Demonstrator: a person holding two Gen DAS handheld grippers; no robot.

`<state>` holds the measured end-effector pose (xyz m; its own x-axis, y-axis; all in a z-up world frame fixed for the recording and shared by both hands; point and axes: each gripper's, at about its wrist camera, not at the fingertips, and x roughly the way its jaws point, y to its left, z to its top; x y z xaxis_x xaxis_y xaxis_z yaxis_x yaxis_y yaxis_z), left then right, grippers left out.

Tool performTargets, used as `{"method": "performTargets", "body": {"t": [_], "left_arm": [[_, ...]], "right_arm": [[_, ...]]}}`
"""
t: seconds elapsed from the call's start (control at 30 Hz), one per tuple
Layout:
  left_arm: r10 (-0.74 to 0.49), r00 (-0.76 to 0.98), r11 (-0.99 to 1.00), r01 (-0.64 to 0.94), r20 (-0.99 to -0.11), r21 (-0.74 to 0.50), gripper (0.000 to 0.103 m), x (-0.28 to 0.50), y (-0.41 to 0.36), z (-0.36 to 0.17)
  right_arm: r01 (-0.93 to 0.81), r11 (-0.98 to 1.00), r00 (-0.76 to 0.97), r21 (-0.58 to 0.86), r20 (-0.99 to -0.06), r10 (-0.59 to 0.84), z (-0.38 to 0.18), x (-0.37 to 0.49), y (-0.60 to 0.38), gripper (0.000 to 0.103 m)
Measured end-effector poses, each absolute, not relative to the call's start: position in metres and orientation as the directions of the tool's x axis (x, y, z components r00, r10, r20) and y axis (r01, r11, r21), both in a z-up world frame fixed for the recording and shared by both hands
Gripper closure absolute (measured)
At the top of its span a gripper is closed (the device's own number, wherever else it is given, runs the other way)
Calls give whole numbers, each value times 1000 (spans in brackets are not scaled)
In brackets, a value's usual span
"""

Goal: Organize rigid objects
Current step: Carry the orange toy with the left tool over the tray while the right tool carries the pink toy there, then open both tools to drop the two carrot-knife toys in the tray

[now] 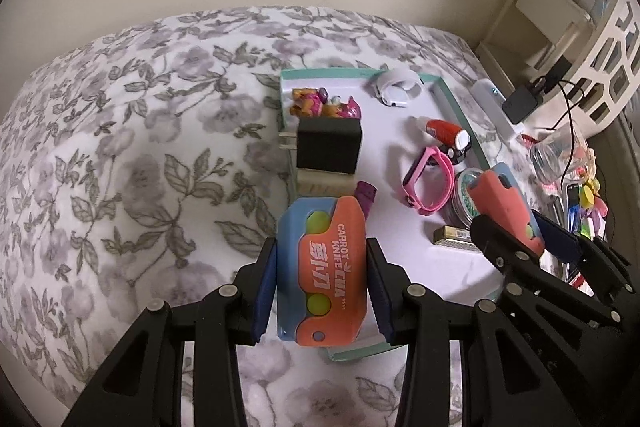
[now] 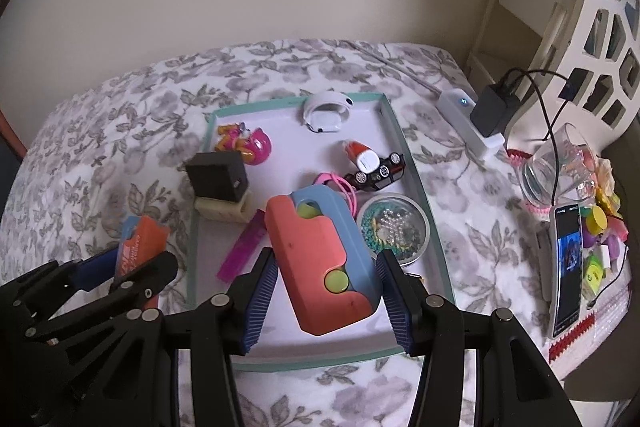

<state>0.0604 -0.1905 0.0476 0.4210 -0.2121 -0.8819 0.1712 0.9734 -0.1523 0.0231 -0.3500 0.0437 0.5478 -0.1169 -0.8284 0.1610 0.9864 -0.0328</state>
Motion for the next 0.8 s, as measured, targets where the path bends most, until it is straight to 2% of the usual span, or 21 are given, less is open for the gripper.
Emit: {"method": "performTargets", "body": {"t": [0.8], "left_arm": [[-203,332,966,222,-921,-133,59,68,-217,14]], "right_arm": [[219,976,370,10,-926,-74,-21,35,-381,49]]}}
